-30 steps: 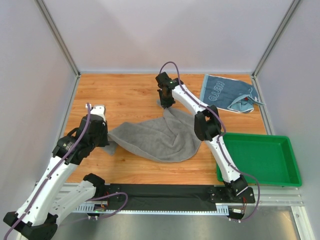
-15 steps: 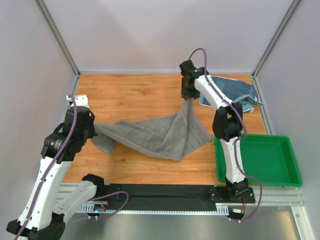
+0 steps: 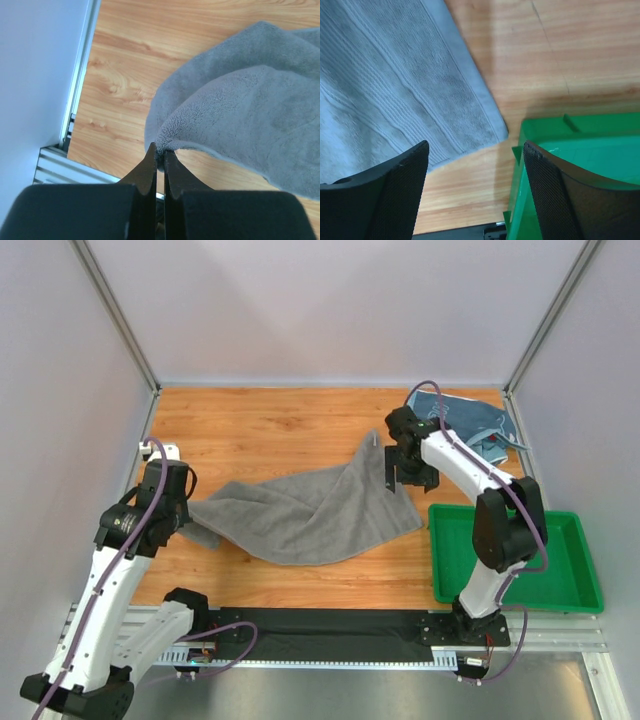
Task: Roll the towels
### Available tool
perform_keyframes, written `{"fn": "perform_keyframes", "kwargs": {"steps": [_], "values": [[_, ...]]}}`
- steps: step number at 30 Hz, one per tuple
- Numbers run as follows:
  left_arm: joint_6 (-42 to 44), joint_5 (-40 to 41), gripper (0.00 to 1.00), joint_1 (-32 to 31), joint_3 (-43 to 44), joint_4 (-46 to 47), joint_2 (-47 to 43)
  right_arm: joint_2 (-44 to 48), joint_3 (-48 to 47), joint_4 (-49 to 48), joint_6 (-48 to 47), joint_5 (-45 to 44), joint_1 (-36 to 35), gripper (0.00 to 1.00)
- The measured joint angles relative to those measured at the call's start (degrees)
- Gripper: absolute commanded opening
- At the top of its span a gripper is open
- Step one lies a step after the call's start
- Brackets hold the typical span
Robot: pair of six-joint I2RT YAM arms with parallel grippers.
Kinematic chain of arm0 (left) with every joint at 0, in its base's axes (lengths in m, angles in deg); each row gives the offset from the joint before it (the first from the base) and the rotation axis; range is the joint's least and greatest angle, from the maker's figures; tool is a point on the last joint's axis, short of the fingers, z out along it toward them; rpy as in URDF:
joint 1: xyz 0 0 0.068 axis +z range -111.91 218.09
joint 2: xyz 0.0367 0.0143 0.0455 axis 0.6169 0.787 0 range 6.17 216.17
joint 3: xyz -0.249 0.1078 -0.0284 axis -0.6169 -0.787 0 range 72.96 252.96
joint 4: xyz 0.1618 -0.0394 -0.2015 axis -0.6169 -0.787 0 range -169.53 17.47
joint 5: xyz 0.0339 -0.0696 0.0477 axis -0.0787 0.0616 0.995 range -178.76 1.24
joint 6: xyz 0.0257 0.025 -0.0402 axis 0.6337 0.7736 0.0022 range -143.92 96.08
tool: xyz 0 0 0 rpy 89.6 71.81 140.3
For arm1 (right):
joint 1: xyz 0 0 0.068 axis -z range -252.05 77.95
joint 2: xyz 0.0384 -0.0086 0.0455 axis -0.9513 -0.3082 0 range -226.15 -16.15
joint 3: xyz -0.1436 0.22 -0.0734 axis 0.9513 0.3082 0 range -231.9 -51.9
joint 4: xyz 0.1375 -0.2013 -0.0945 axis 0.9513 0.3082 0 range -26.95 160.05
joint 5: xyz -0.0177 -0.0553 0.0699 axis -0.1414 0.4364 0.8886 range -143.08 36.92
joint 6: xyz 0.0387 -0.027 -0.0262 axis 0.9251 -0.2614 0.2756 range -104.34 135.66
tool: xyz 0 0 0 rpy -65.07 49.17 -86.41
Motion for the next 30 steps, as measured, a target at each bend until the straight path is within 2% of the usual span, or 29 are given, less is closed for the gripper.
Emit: {"fn": "perform_keyframes", "kwargs": {"steps": [4,9,16,25,30], "values": [[0.1,-0.2,0.00,2.2,-0.1,0.3,1.2,6.0,9.3,-2.9,0.1,2.2,0.8,0.73],[0.4,-0.7,0.00,4.3,-0.1,0.9,1.5,6.1,17.2,-6.9,0.2,8.7,3.2,0.68],[0.5,-2.5,0.00,5.2,-0.1,1.0,1.1,1.9,17.3,-11.0,0.2,13.6,5.5,0.65],[0.6,-3.2,0.00,5.2,-0.2,1.0,1.0,-0.6,16.6,-11.8,2.7,11.6,5.1,0.74],[1.1,-2.8,0.00,6.9,-0.2,1.0,2.1,-0.6,15.8,-11.8,3.4,10.6,5.1,0.75]]}}
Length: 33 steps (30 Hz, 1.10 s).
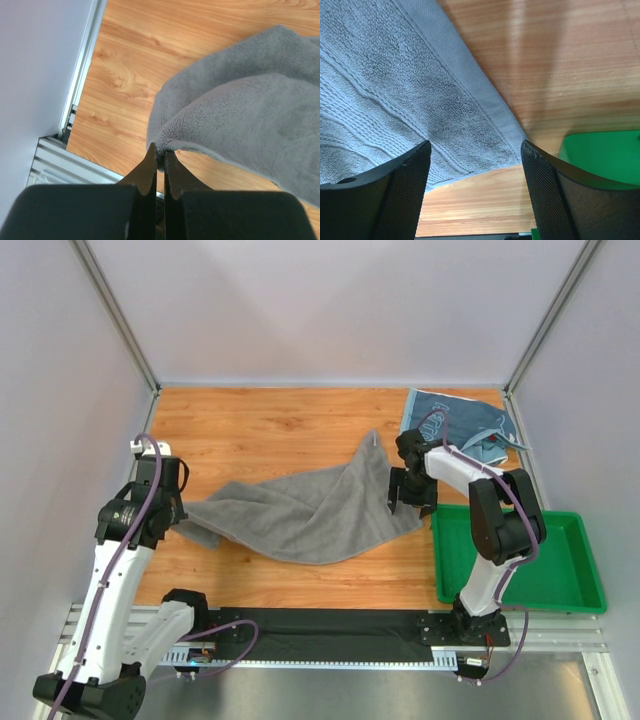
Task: Roll the towels
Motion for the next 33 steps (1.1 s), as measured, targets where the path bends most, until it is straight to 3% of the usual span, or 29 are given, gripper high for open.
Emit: {"fn": "perform_keyframes", "kwargs": {"steps": [20,23,24,26,27,29,30,33], "values": [[0.2,0.0,0.00,15.6,0.0,0.3,1.5,-1.8,-1.1,0.9,0.1,-3.1,-1.8,0.69],[0.2,-0.2,0.00,16.0,0.0,0.3,1.6,-1.3,-0.4,0.9,-0.2,-3.4,-2.2,0.57],[0.2,-0.3,0.00,16.0,0.0,0.3,1.6,-0.9,0.2,0.8,-0.4,-3.4,-2.3,0.47],[0.2,-0.5,0.00,16.0,0.0,0.3,1.5,0.0,1.8,0.5,-0.6,-2.5,-2.3,0.37],[0.2,-0.8,0.00,16.0,0.0,0.3,1.5,0.3,2.5,0.4,-0.5,-1.7,-2.3,0.26],[0.2,-1.3,0.00,16.0,0.0,0.3,1.5,0.7,3.2,0.0,-0.6,-0.5,-2.3,0.17],[0.2,-1.6,0.00,16.0,0.0,0.3,1.5,0.9,3.6,-0.2,-0.6,0.1,-2.3,0.07],[0.2,-2.5,0.00,16.0,0.0,0.3,1.3,1.5,4.3,-0.5,-0.7,1.1,-2.3,0.00]]}}
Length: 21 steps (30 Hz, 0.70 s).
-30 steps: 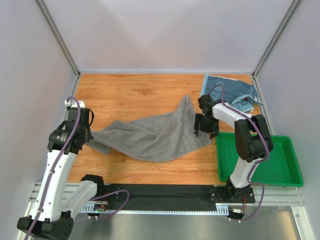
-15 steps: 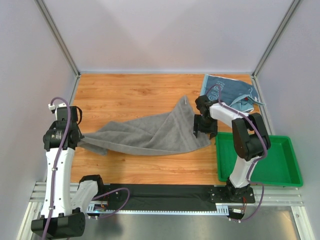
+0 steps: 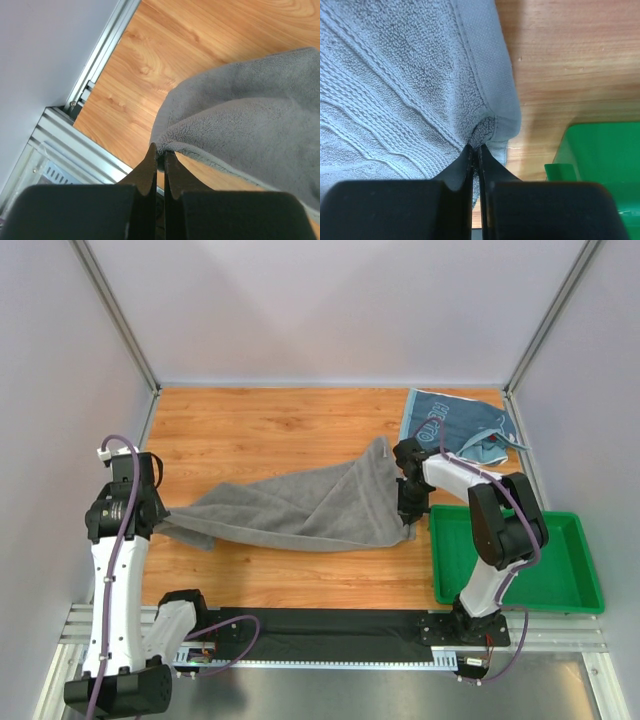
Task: Roll the towels
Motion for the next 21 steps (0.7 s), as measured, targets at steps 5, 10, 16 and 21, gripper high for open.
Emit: {"fn": "perform_keyframes", "kwargs": {"steps": [5,10,16,21], "values": [[0.7,-4.0,0.00,0.1,0.9,-0.1,-0.7,0.6,0.0,0.1,0.0,2.1,-0.3,0.00],[2.6,-11.3,0.00,0.2,5.7,-0.3,-3.1,6.3,-2.3,3.3,0.1,5.8,-1.0,0.00],[4.3,-17.4,0.00,0.2,14.3,-0.5,-7.4,23.5,-13.2,9.0,0.8,8.1,-1.1,0.00],[5.1,-23.8,0.00,0.0,19.1,1.1,-11.5,37.4,-17.4,14.9,0.8,9.3,-1.1,0.00]]}}
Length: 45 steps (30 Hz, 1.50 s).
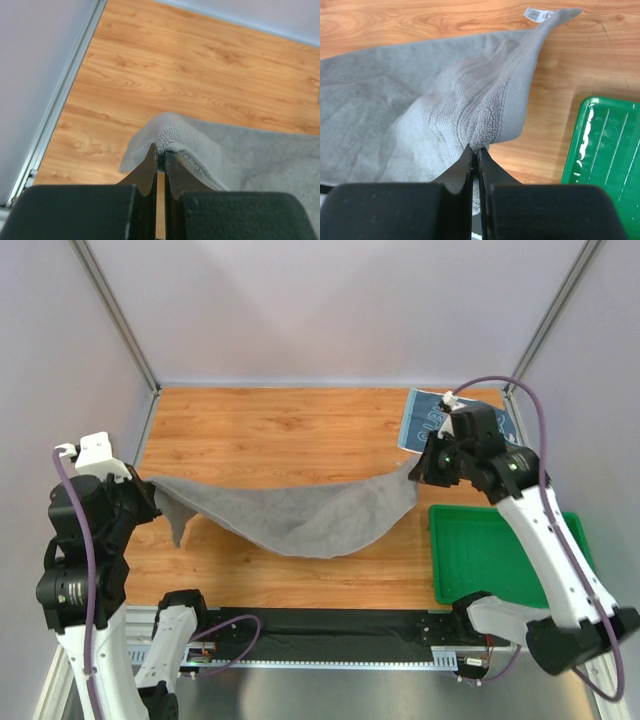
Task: Roll the towels
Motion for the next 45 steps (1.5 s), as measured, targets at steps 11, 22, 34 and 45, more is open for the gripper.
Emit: {"fn": "perform_keyframes", "kwargs": {"steps": [11,22,34,45], "values": [[-6.1,-8.7,0.00,-0.5,4.9,6.5,-3.7,12.4,-15.4,13.4,2.3,5.7,0.0,0.00],[-7.4,-2.3,0.00,-7.8,17.9,7.4,-9.2,18.7,-26.1,13.1,0.9,3.7,0.0,0.00],[-7.7,17.0,0.00,-5.9,4.3,-0.8,14.0,-20.1,-12.3,-0.3,8.2,13.2,8.1,0.00],[-8.6,0.7,0.28,12.4,21.6,6.7,72.7,-81.9,-70.8,-3.8,14.1,21.6,12.4,1.00]]}}
